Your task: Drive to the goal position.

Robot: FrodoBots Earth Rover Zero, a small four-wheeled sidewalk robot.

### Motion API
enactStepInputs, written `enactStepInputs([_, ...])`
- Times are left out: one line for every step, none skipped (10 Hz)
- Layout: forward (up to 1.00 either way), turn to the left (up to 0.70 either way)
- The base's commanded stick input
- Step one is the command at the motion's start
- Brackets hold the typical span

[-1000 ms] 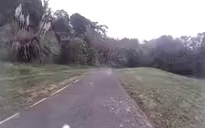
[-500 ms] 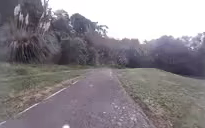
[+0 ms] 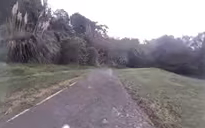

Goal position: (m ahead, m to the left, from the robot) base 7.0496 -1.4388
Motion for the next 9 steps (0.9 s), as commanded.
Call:
enactStepInputs([0.45, 0.0])
enactStepInputs([0.45, 0.0])
enactStepInputs([0.45, 0.0])
enactStepInputs([0.45, 0.0])
enactStepInputs([0.45, 0.0])
enactStepInputs([0.45, 0.0])
enactStepInputs([0.45, 0.0])
enactStepInputs([0.45, 0.0])
enactStepInputs([0.45, 0.0])
